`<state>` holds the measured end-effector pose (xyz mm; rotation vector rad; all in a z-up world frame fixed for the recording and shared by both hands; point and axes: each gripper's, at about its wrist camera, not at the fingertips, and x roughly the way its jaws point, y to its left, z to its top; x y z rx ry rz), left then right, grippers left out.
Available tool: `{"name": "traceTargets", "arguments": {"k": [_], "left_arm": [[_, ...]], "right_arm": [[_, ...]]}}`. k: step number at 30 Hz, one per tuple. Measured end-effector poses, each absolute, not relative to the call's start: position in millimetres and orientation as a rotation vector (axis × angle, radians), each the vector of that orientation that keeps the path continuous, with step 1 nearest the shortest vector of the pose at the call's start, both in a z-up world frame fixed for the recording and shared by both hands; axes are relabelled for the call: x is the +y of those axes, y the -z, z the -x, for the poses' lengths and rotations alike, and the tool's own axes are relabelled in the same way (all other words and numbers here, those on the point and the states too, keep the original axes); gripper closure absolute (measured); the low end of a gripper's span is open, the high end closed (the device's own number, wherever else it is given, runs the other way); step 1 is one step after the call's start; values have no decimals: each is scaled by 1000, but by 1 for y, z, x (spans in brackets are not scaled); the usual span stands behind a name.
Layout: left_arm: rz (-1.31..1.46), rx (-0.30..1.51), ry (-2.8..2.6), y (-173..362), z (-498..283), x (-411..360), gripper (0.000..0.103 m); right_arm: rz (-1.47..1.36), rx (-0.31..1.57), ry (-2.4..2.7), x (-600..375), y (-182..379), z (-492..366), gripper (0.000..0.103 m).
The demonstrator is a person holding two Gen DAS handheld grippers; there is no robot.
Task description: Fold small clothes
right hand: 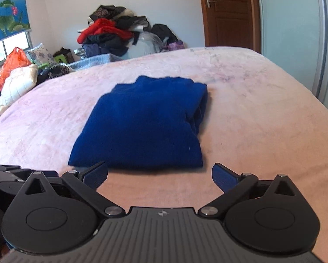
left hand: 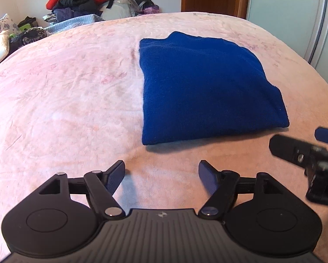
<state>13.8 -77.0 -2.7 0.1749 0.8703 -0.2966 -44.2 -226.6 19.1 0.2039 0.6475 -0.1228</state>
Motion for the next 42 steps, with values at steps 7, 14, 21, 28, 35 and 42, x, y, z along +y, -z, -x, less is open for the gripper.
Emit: {"name": "traceTargets", "arguments": {"k": [7, 14, 21, 28, 35, 42], "left_arm": [[-172, 869, 234, 4, -9, -67, 29], [-167, 870, 217, 7, -5, -57, 29], [-161, 843, 216, 10, -2, -56, 29], [-107, 842, 214, 11, 0, -53, 15], [-105, 823, 214, 15, 2, -52, 15], [-122, 815, 218, 17, 2, -51, 12]], "right_arm": [[-178, 667, 110, -207, -9, 57, 1], [-132, 684, 120, -196, -4, 57, 1], [-133, 693, 131, -198, 0, 55, 1], [-240, 762, 126, -210, 6, 49, 1], [-190, 764, 155, -210, 14, 48, 1], [-116, 750, 165, -206, 24, 47, 1]]}}
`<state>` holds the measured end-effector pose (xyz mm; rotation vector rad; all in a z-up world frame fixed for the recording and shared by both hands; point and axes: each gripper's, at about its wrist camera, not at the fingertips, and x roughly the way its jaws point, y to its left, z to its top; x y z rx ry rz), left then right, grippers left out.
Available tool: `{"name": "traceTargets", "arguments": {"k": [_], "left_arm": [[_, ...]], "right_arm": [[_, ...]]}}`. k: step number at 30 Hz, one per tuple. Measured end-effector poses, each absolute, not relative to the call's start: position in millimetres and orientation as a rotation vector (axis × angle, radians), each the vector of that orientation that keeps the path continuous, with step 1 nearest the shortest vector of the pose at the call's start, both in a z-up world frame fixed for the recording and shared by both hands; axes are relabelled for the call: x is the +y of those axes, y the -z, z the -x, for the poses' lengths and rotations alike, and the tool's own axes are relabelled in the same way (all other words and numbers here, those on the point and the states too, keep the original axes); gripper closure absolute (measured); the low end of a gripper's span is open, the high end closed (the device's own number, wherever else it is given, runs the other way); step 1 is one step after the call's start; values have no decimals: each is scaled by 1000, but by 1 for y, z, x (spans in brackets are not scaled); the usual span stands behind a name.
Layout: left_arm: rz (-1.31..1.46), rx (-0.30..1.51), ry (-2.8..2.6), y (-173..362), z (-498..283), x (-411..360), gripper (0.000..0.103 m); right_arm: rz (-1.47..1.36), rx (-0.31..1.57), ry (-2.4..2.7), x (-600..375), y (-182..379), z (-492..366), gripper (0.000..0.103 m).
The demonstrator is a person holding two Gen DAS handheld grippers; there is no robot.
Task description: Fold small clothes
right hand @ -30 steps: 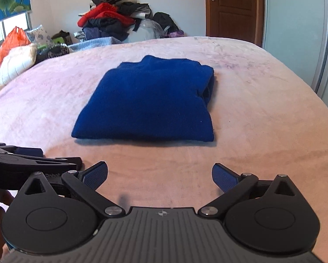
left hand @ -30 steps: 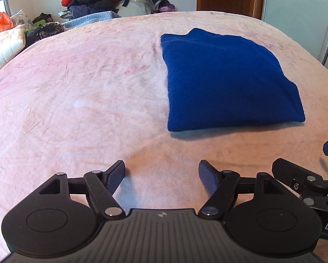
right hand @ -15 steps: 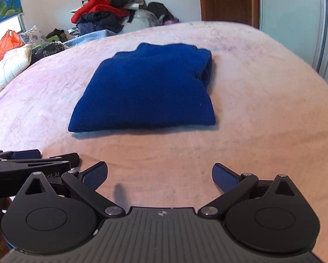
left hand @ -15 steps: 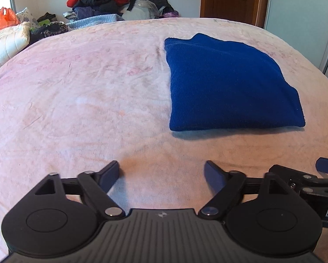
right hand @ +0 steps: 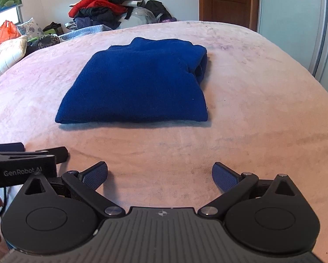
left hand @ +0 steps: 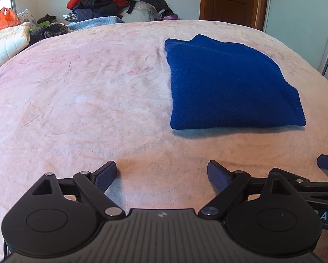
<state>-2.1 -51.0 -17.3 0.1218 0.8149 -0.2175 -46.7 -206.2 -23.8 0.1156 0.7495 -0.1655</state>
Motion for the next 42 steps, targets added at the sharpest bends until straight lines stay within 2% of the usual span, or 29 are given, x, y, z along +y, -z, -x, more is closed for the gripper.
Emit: {"name": "traceTargets", "arguments": {"k": [5, 9, 14, 20, 42], "left_arm": [[-150, 805, 205, 16, 4, -51, 12], [-157, 781, 198, 12, 7, -48, 12], [-137, 782, 200, 11, 8, -44, 12], [-125, 791, 208, 11, 8, -44, 12], [-145, 794, 191, 8, 9, -46, 12]], "right_arm": [[-60, 706, 143, -202, 31, 53, 0], [-74, 763, 87, -212, 23, 48, 1], [-164, 757, 76, -221, 9, 54, 1], [-67, 711, 94, -208, 0, 58, 1], [-66, 696, 102, -209, -5, 59, 1]]}}
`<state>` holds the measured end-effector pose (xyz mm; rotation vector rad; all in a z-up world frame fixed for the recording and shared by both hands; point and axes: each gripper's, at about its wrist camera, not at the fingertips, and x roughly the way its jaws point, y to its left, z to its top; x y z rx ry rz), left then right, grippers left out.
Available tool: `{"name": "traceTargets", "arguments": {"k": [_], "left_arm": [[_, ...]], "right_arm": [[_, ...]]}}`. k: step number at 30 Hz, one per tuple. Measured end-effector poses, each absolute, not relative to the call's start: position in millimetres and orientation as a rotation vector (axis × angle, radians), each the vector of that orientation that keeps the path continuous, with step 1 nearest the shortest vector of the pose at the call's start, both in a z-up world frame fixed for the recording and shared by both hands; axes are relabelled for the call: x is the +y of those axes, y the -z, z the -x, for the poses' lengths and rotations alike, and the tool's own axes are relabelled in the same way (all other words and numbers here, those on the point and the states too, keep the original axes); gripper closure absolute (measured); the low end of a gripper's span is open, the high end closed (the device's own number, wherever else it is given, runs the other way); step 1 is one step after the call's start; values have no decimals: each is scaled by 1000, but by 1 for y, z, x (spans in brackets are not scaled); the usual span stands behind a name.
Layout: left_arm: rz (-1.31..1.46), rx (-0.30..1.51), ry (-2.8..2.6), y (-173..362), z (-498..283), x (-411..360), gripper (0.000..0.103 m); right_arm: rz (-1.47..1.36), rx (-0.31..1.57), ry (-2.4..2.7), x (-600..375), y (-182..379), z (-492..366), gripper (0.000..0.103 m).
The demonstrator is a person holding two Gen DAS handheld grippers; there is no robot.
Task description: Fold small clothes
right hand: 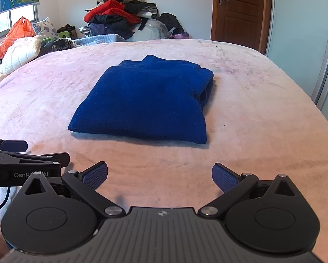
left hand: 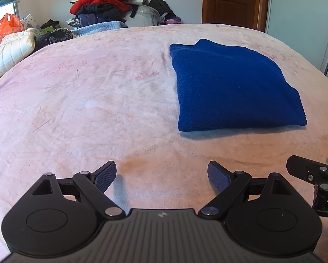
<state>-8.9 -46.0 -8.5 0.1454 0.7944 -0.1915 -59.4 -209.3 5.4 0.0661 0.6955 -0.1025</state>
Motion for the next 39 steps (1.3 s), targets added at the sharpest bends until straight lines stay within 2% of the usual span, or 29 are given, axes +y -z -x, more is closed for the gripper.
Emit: {"name": "traceTargets", "arguments": {"k": [39], "left_arm": [[-138, 817, 165, 9, 7, -42, 12]], "right_arm": [[-69, 691, 102, -205, -5, 60, 1]]}}
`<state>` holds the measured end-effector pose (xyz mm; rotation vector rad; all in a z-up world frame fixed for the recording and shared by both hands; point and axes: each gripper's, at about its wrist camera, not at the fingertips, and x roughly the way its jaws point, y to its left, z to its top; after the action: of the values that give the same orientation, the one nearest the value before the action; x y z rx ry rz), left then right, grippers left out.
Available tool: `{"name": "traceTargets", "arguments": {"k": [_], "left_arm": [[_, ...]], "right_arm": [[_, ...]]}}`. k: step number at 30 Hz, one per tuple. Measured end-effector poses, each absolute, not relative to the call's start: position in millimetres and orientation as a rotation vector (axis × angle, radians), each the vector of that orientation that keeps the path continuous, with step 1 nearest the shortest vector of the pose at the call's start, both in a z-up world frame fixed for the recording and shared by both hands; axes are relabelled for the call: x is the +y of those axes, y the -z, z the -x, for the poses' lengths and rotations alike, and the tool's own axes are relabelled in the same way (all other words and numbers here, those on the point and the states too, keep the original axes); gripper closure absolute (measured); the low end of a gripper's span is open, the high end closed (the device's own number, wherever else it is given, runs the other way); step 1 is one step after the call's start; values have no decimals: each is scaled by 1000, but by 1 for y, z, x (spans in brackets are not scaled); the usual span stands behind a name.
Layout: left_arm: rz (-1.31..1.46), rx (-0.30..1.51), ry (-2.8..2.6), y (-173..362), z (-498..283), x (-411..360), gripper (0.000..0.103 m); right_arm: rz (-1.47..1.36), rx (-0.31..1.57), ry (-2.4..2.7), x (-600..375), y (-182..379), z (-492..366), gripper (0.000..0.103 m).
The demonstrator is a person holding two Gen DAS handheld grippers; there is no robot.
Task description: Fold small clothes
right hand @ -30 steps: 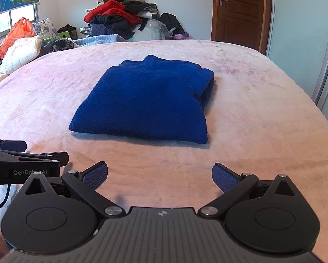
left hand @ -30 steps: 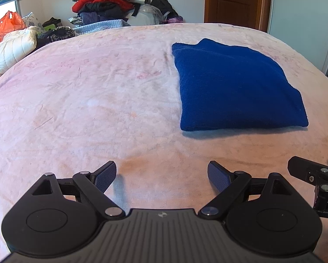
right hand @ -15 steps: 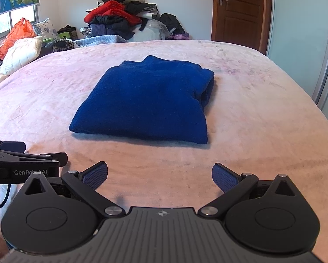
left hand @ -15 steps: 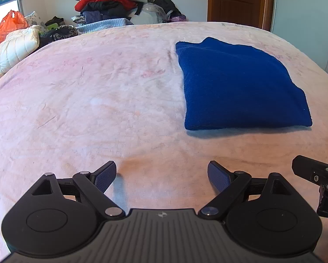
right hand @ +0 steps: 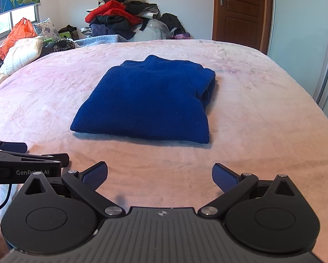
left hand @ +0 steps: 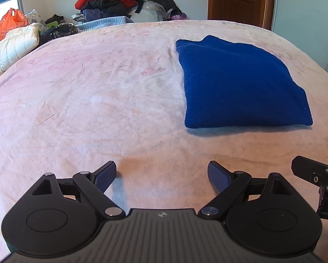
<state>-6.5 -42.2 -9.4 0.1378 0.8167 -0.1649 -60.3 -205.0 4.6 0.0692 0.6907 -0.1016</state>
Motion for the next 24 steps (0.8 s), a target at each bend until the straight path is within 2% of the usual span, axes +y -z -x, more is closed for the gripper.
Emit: {"name": "traceTargets", "arguments": {"k": [24], "left_arm": [[-134, 826, 166, 11, 6, -42, 12]], "right_arm": [[-72, 688, 101, -204, -3, 60, 1]]}}
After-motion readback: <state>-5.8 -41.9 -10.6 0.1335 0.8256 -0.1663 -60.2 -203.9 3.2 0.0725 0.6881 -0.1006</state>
